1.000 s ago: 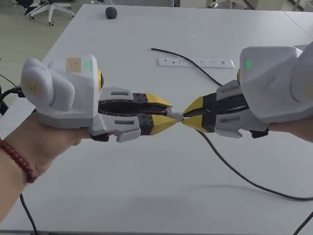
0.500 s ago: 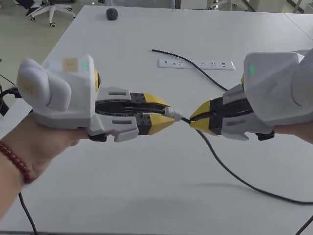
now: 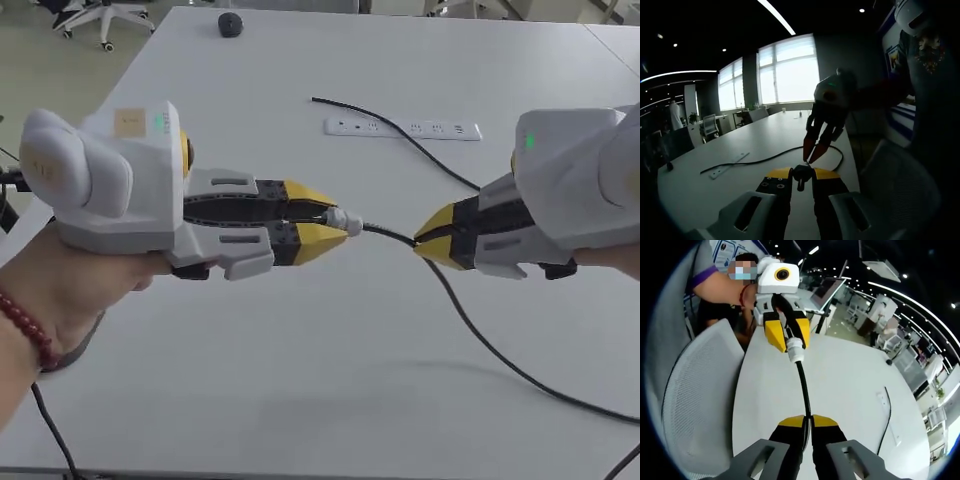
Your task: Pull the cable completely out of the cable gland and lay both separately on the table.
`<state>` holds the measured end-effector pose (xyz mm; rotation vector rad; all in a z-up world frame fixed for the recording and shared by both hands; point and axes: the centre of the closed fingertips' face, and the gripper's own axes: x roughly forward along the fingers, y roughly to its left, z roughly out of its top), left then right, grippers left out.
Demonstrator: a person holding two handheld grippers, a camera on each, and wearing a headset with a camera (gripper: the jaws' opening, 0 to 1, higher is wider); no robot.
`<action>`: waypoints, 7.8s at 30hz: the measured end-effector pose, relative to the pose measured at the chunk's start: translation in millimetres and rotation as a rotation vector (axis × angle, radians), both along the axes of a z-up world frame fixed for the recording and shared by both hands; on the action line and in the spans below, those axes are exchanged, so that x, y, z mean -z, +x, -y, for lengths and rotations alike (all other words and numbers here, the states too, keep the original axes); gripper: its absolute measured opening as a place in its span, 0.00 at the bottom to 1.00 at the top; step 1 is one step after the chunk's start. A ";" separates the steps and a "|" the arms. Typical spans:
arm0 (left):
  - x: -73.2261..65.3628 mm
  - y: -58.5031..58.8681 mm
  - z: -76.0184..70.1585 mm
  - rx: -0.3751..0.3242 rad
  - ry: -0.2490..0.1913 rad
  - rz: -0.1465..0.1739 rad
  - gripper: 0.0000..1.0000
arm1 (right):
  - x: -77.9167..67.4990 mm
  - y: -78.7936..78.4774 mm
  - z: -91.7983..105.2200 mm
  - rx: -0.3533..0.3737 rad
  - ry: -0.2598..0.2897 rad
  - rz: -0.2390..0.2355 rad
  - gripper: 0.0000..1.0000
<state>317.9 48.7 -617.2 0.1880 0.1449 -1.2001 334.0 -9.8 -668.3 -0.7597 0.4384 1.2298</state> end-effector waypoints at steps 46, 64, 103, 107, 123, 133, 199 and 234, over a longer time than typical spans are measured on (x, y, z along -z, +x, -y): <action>0.7 3.8 -8.4 -0.035 -0.029 0.000 0.16 | 34.7 86.1 49.9 0.239 -0.019 -0.057 0.00; 32.9 16.4 0.0 -0.022 0.001 -0.028 0.17 | 97.7 159.3 57.4 0.353 -0.085 -0.124 0.00; 47.3 19.8 -5.8 -0.053 0.016 -0.062 0.17 | 146.7 182.4 58.0 0.437 -0.085 -0.229 0.11; 44.7 20.5 -4.9 -0.057 0.011 -0.059 0.17 | 127.4 183.2 52.2 0.437 -0.021 -0.204 0.16; 43.7 27.0 -11.3 -0.081 0.008 -0.048 0.17 | 43.0 155.2 41.5 0.407 0.176 -0.082 0.24; 46.9 29.2 -21.1 -0.107 0.004 -0.052 0.17 | 0.6 97.0 42.3 0.395 0.329 -0.017 0.49; 197.7 75.8 1.7 -0.160 0.354 -0.128 0.17 | -13.6 -30.8 105.5 0.540 0.409 0.022 0.99; 185.5 73.1 -15.9 -0.149 0.377 -0.108 0.33 | -19.6 -14.2 109.4 0.540 0.405 0.032 0.99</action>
